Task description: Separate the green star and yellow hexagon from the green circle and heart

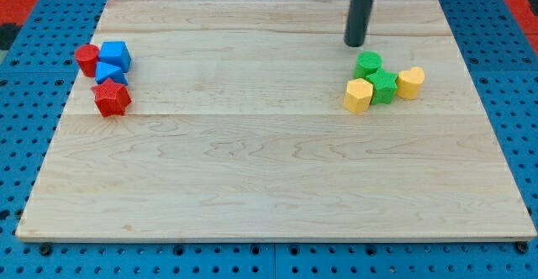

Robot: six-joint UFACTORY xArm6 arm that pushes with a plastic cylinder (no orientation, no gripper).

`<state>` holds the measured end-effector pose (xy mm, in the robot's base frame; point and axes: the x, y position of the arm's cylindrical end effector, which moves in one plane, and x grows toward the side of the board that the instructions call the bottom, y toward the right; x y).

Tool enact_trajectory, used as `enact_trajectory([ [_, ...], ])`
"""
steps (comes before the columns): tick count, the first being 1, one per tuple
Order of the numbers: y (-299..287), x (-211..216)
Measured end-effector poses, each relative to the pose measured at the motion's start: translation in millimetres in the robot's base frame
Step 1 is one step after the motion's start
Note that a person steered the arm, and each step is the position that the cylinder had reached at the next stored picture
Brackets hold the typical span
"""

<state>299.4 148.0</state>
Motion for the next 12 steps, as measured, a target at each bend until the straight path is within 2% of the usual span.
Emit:
enact_trajectory([
  [2,104,-4],
  [3,100,6],
  [5,82,66],
  [7,-22,91],
  [9,-95,146],
  [11,-32,128],
  [12,-26,129],
])
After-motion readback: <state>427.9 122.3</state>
